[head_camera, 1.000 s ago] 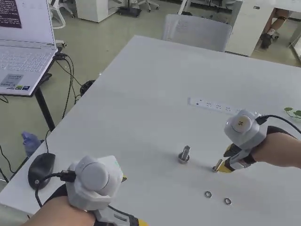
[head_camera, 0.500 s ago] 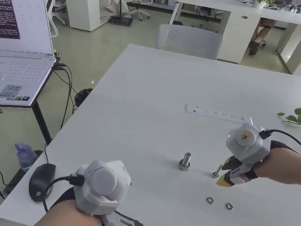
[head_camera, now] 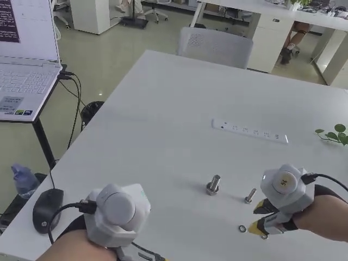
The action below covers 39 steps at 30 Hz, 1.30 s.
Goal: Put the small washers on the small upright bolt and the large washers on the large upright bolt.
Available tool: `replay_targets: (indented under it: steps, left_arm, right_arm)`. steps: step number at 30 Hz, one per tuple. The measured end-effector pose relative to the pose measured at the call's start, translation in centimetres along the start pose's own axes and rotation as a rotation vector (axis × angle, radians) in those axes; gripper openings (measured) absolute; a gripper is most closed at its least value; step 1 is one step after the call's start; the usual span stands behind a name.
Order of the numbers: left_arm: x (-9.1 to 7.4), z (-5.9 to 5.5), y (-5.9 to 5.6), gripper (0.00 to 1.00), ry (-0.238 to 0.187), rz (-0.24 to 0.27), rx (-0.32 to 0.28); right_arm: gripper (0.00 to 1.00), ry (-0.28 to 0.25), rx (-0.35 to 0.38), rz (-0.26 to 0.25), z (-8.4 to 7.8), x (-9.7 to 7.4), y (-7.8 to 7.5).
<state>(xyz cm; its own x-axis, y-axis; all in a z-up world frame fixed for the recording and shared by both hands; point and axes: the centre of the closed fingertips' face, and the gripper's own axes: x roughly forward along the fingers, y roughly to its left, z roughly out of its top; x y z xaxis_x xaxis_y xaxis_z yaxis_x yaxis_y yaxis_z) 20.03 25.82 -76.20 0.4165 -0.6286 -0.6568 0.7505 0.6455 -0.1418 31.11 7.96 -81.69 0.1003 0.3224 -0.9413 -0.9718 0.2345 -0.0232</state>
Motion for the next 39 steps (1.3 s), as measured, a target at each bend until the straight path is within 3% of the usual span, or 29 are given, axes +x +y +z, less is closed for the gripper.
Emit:
replay_targets:
  steps: [5, 8, 11, 22, 30, 33, 39]
  left_arm:
    - [0.0, -0.1, -0.4, 0.85, -0.001, -0.003, 0.005]
    - [-0.2, 0.3, -0.1, 0.85, -0.025, 0.034, 0.041]
    - [-0.1, 0.4, 0.1, 0.88, -0.04, 0.039, 0.021]
    - [0.1, 0.5, 0.8, 0.93, -0.057, 0.079, 0.036]
    - [1.0, 0.0, 1.4, 0.94, -0.049, 0.108, 0.028]
    - [1.5, -0.6, 1.4, 0.92, -0.014, 0.111, 0.042]
    - [1.5, -0.6, 1.2, 0.9, -0.026, 0.094, 0.025]
  right_arm:
    - [0.32, 0.001, -0.002, -0.003, 0.0, 0.4, 0.1]
    - [0.32, 0.002, 0.002, 0.0, 0.0, 0.8, 0.1]
    - [0.32, 0.006, -0.002, -0.011, -0.1, 1.4, -0.1]
    - [0.31, 0.03, 0.018, -0.021, -1.6, 4.0, -0.8]
    - [0.3, 0.032, 0.031, -0.031, -1.8, 5.3, -1.3]
    - [0.3, 0.046, 0.02, -0.033, -1.9, 5.8, -1.2]
    - [0.28, 0.044, 0.021, -0.033, -1.7, 5.8, -1.5]
